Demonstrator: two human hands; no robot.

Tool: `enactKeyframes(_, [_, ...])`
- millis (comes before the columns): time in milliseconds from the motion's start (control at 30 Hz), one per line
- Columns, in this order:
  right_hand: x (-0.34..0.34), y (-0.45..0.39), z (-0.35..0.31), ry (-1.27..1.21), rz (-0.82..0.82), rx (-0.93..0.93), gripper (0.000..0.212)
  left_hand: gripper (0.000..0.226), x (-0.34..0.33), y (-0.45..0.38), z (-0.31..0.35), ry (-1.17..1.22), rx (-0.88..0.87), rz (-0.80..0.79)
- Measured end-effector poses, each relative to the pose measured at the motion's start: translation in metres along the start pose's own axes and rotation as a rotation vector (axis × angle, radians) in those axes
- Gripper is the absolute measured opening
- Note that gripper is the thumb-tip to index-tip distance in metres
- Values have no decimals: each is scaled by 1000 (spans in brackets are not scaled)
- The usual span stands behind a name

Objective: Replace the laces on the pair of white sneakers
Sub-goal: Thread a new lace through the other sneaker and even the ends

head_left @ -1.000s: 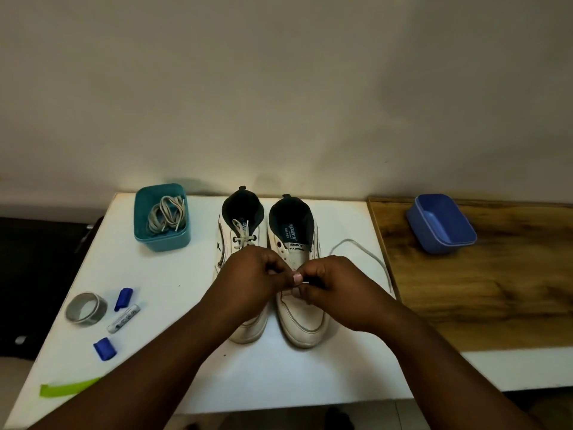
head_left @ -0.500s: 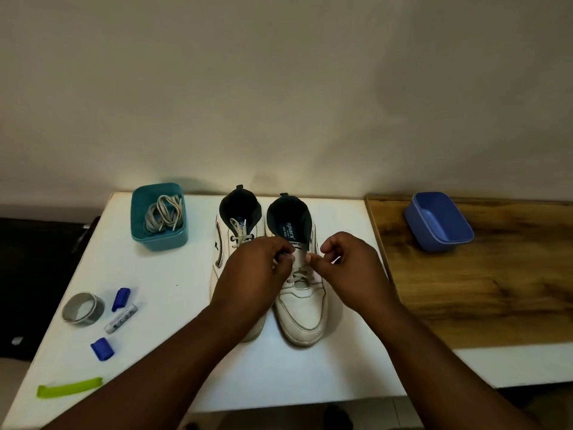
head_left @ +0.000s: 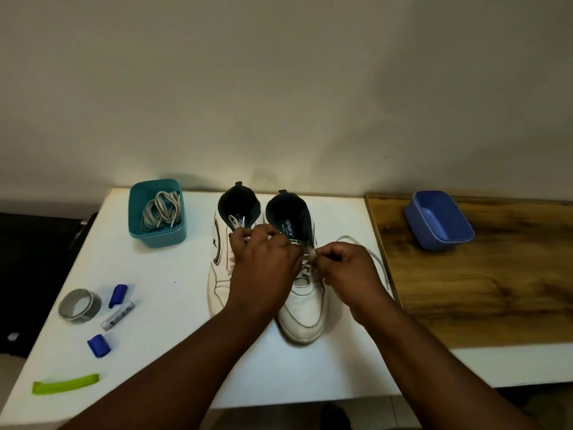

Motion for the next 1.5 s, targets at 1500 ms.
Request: enactKeyframes(1500, [68,-19,-18,-744,778,95,13,58,-3,-2,-7,231,-32,-21])
Point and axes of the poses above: each hand's wrist, its own y-axis away from the middle knuckle, its own x-axis out of the back of the hand, z = x × y, the point moved 1 cm from there along -y, towards the middle knuckle, and after that the axes turned 4 degrees about y, right-handed, at the moved point
